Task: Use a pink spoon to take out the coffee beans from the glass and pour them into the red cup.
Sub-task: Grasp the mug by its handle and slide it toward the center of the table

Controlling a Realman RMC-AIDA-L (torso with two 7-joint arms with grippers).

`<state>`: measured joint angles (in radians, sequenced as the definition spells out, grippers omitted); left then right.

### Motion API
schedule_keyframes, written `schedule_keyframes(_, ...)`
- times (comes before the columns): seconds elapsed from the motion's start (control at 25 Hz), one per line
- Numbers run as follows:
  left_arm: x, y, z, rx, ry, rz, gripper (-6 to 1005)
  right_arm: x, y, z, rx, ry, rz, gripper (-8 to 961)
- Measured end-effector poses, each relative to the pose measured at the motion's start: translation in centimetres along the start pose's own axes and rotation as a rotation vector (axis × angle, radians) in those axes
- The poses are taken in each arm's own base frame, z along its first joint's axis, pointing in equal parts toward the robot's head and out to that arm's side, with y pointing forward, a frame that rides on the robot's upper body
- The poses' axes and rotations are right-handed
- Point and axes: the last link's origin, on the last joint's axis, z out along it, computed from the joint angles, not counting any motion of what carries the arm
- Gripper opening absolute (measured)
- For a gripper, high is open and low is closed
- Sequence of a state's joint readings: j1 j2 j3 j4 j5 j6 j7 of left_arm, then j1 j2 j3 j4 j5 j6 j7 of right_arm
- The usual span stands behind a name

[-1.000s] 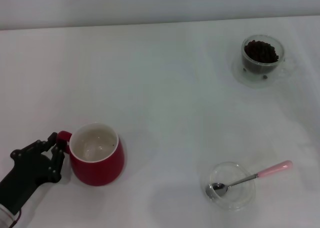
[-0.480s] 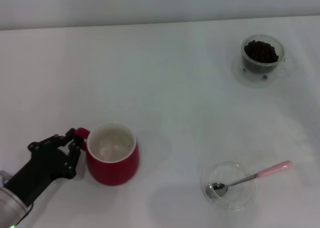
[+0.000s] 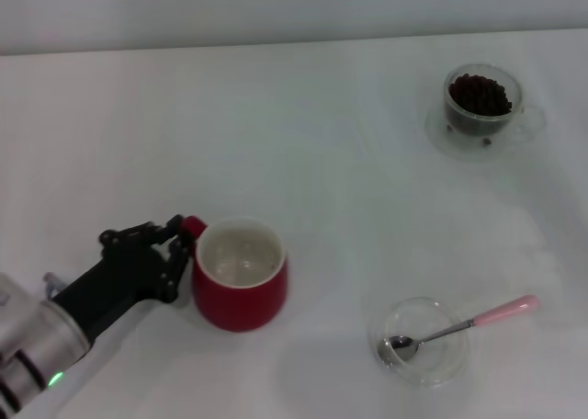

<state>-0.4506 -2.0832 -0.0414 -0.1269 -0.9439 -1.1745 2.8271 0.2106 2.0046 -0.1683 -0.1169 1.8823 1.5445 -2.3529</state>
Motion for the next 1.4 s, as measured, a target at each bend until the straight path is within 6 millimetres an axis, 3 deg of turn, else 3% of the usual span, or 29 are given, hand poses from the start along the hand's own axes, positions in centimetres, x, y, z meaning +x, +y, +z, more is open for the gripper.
schedule_keyframes(0.72,1.5,0.8,4.1,-0.117,-0.062,0.08,118,0.1,0.3,1.7,-0.011,0.005,-0.009,809)
schedule_keyframes(1.4,2.6,1.0,5.7,-0.174,-0.064,0.134,110,0.1,0.2,1.7,0.004,-0.007,-0.004,810)
